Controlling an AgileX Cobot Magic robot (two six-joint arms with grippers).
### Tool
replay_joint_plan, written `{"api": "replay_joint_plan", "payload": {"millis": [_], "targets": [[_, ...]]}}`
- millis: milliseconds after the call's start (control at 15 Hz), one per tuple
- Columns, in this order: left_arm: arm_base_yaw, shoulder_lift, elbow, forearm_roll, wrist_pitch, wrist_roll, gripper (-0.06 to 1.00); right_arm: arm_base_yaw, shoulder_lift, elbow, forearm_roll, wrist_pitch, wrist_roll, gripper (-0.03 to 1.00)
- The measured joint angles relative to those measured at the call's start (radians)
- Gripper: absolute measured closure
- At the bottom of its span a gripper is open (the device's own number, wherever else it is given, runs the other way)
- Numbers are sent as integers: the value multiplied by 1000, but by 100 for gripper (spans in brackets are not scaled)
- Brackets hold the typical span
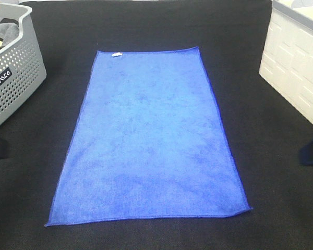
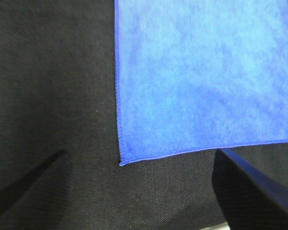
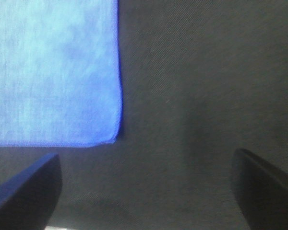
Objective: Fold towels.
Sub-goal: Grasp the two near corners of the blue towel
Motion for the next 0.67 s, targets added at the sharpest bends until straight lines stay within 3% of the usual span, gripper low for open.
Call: {"api": "replay_joint_plan", "payload": {"millis": [467, 667], "targets": [[0, 381, 0, -318, -115, 337, 19, 0, 382, -1, 336, -127, -397, 8], [0, 514, -2, -499, -131, 511, 19, 0, 517, -2, 478, -153, -552, 10]]}}
